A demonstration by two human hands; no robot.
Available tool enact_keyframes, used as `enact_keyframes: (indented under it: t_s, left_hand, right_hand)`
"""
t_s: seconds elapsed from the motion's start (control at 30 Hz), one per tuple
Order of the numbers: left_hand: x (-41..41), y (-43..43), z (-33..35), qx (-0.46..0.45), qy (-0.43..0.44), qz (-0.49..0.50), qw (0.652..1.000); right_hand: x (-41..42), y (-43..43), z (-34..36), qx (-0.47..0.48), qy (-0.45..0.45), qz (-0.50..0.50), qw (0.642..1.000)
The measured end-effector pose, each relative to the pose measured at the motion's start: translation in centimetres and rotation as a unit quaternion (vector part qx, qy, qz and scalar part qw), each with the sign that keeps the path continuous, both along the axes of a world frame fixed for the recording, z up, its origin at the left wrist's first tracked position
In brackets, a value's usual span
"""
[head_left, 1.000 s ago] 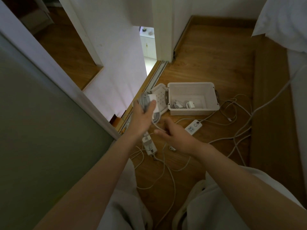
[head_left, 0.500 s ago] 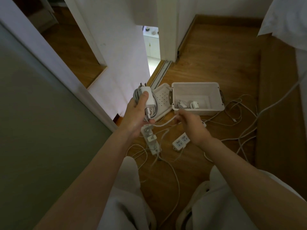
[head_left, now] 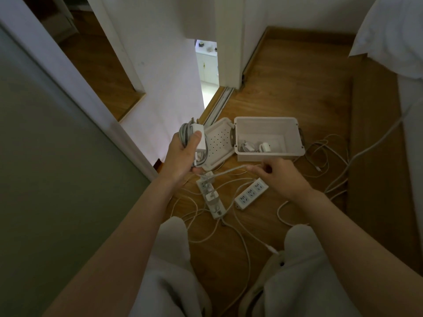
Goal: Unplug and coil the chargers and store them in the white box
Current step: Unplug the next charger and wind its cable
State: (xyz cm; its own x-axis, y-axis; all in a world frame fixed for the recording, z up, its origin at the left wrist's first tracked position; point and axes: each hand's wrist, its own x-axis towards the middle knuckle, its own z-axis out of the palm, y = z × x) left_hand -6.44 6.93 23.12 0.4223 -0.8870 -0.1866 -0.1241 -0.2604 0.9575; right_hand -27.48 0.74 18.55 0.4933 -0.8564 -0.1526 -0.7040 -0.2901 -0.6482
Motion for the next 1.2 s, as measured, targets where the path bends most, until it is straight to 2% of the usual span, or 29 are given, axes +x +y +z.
enact_keyframes:
  t_s: [0.03,0.1,0.2,0.27,0.33,0.4,0.47,0.53,0.57,0.6,0.67,0.73,0.83,0.97,1.13,1.2]
  left_hand:
    - [0.0,0.0,-0.2,-0.002,-0.020,-0.005,1.000]
    - [0.1,0.0,-0.5,-0.001,-0.078,-0.030,0.997]
    - [0.5,0.0,-1.3,0.012,-0.152,-0.074,0.986]
    - [0.6,-0.2,-1.7,0.019,-0.171,-0.092,0.981]
    - [0.6,-0.3,-1.9,0.019,-0.182,-0.108,0.977]
    - [0.5,-0.3,-2.0,0.016,-0.182,-0.119,0.976]
    - [0.5,-0.3,-2.0,0.021,-0.181,-0.121,0.976]
    - [0.4,-0.1,-1.9,0.025,-0.178,-0.108,0.978]
    - [0.3,-0.1,-1.8,0.024,-0.169,-0.102,0.980]
    - [0.1,0.0,-1.7,0.024,-0.154,-0.099,0.983]
    - [-0.6,0.2,-1.1,0.031,-0.095,-0.101,0.990]
    - [-1.2,0.6,-0.5,0.037,-0.042,-0.115,0.992]
    - [-1.5,1.2,-0.1,0.041,-0.047,-0.186,0.981]
    - [-3.2,1.8,-0.9,0.058,-0.148,-0.312,0.937]
    - [-3.9,1.8,-2.0,0.012,-0.259,-0.333,0.907]
    - [-4.0,1.9,-2.4,0.015,-0.337,-0.332,0.881]
  right_hand:
    - [-0.4,-0.2,-0.3,0.047,-0.001,-0.003,0.999]
    - [-0.8,-0.3,-0.3,0.039,0.001,0.001,0.999]
    - [-1.0,0.2,0.9,-0.138,-0.003,0.023,0.990]
    - [-1.0,0.9,2.1,-0.289,-0.069,0.063,0.953]
    - [-1.0,1.8,2.8,-0.361,-0.148,0.107,0.915]
    - [-0.7,2.4,3.3,-0.299,-0.212,0.116,0.923]
    - [-1.1,2.1,3.1,-0.153,-0.217,0.076,0.961]
    - [-1.9,1.1,2.2,-0.052,-0.099,0.035,0.993]
    - [-2.2,0.7,1.6,-0.030,-0.033,0.024,0.999]
    - [-2.5,0.6,1.2,-0.032,0.022,0.016,0.999]
    - [-2.5,0.5,0.6,-0.076,0.062,-0.006,0.995]
    - [-2.6,0.6,0.7,-0.047,0.021,-0.029,0.998]
    - [-3.2,0.7,1.8,0.021,-0.070,-0.073,0.995]
    - [-3.5,1.5,2.5,-0.051,-0.061,-0.097,0.992]
    - [-3.6,1.9,2.4,-0.080,-0.078,-0.114,0.987]
    - [-3.5,2.1,2.4,-0.074,-0.091,-0.109,0.987]
